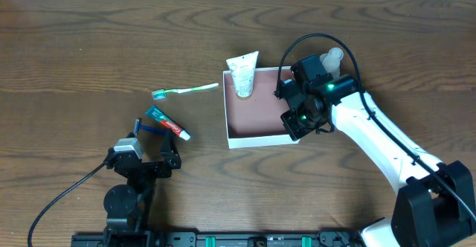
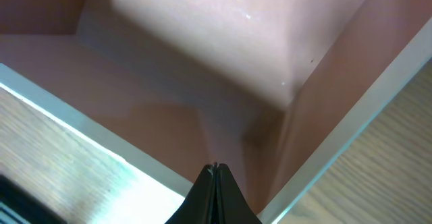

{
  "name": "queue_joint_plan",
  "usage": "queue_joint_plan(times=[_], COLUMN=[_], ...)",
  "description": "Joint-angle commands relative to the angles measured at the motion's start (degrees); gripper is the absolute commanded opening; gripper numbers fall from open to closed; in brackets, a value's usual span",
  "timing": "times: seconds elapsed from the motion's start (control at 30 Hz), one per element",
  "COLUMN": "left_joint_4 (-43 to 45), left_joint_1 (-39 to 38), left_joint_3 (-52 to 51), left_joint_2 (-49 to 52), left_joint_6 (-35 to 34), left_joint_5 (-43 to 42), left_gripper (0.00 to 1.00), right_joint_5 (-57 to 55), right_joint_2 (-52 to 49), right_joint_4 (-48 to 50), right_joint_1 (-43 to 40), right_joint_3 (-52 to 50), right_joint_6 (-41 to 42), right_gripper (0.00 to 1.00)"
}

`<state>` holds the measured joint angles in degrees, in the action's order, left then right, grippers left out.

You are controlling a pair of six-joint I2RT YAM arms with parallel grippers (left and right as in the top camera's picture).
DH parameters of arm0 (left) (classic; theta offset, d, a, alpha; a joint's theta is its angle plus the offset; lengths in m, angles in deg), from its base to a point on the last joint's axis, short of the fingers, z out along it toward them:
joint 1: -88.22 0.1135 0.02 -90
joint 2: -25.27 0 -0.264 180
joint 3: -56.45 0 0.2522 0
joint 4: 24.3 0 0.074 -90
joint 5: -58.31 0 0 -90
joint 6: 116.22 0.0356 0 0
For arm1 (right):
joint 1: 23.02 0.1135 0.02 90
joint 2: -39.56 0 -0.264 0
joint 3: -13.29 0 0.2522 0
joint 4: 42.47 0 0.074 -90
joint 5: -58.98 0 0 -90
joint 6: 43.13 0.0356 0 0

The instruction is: Pack container

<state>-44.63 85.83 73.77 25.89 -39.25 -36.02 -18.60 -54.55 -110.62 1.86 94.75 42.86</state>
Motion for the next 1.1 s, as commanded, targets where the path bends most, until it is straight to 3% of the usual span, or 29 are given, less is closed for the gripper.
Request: queue_joint_plan(times=[0.0,0.27,0.57,0.7,0.8,0.87,1.07], left_joint_4=[-0.57,-0.57,-0.57,-0.57,-0.57,-0.57,-0.57], left_joint_1=[0.24,0.24,0.24,0.24,0.24,0.24,0.24], left_joint_3=[-1.73,-1.73,-1.73,-1.73,-1.73,-1.73,-1.73], left_joint_2=[-0.33,-0.33,-0.33,-0.33,-0.33,-0.33,-0.33], left_joint_6=[0.98,0.98,0.98,0.98,0.98,0.98,0.98], left_joint_5=[-0.59,-0.59,-0.59,-0.59,-0.59,-0.59,-0.59], left_gripper=[0.98,0.98,0.98,0.98,0.98,0.98,0.98], right_joint_5=[1.16,1.79,2.38,0.94,-1.7,-3.19,-3.67], right_joint_2=[1.11,1.11,1.97,4.35,6.62,7.8,7.67], right_joint_4=[-1.36,-4.48,-0.74,-1.2,-1.79,-1.68,0.79], right_joint_1=[0.7,0.98,0.7,-1.14,-3.76,-6.54,-15.78], right_joint_3=[-0.35,-0.35,0.79,6.12,10.99,14.03,17.16], right_joint_6=[1.03,1.01,0.68,0.31,0.61,0.76,4.11], right_gripper=[0.01,0.01,0.02,0.18,0.53,0.66,0.73])
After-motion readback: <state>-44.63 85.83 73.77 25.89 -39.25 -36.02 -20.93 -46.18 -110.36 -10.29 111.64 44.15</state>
